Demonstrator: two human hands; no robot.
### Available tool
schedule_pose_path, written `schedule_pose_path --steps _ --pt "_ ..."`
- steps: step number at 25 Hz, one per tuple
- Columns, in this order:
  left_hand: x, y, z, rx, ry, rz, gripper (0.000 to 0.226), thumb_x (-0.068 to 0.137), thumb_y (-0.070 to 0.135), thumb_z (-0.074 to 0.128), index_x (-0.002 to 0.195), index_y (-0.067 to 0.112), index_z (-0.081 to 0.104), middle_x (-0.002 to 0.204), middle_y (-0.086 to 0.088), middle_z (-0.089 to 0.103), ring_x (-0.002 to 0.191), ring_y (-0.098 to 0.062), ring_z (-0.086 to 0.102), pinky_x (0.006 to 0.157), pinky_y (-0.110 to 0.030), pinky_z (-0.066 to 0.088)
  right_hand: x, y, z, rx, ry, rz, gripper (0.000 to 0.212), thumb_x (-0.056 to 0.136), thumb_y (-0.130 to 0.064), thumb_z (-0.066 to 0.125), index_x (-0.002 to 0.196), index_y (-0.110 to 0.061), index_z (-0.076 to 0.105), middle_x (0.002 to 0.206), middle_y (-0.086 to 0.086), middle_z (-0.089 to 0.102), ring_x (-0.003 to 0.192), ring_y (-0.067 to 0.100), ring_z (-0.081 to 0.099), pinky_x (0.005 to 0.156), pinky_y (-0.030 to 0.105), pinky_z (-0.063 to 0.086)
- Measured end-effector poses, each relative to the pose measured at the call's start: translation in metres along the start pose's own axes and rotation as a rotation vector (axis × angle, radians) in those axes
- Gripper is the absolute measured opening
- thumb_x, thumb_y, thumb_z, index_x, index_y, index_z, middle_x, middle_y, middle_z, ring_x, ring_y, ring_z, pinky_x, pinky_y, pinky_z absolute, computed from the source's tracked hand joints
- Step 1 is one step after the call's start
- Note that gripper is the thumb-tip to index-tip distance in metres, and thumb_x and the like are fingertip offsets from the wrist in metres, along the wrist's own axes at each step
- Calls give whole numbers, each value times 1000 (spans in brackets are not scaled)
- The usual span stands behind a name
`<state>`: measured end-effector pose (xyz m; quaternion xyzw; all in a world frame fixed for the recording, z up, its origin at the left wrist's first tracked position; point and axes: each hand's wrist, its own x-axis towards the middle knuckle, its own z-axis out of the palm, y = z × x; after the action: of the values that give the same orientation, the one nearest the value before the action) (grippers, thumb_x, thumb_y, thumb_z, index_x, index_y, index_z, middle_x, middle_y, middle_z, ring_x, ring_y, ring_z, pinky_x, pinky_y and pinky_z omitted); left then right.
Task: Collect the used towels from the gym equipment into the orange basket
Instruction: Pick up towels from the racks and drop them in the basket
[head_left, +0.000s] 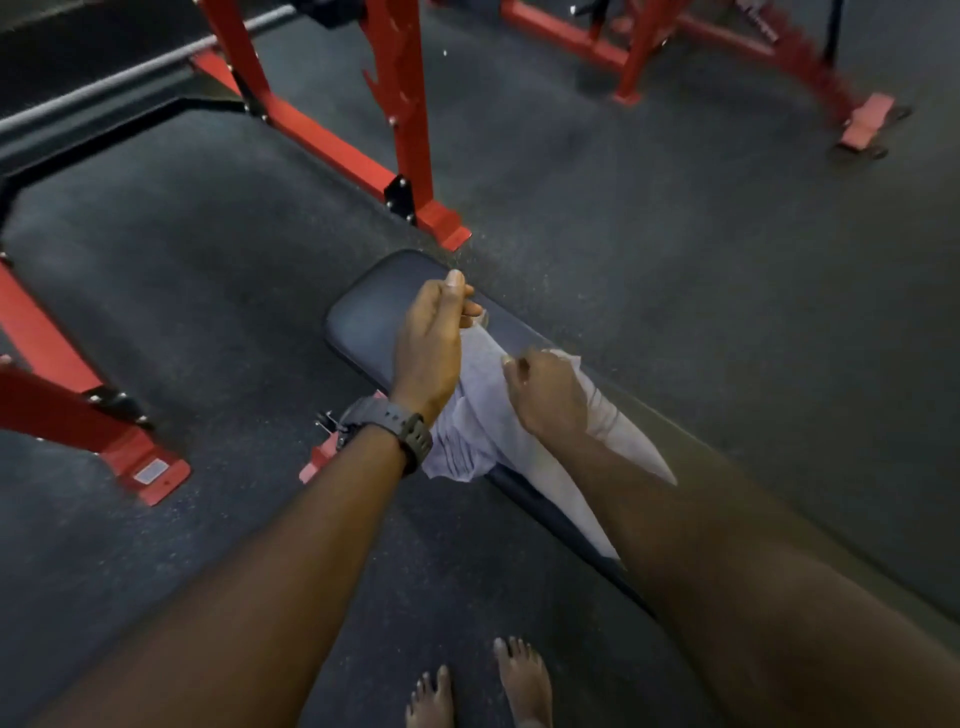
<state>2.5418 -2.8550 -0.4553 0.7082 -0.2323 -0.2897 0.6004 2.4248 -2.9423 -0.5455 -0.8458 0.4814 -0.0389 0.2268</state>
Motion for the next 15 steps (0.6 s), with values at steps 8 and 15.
schedule_pose_path --steps 8,15 --pt "42 -70 10 -12 96 -12 43 92 62 39 84 29 65 85 5 72 87 -11 69 81 -36 53 31 32 78 -303 -161 -212 54 92 -50 53 141 -31 40 129 9 54 116 37 56 95 49 44" --pt "46 89 -80 -15 349 151 51 93 56 41 90 13 67 92 -17 72 83 -23 65 78 -39 50 46 -105 -68 385 56 -384 32 85 -34 65 117 -32 68 99 -1 76 91 25 71 76 38 54"
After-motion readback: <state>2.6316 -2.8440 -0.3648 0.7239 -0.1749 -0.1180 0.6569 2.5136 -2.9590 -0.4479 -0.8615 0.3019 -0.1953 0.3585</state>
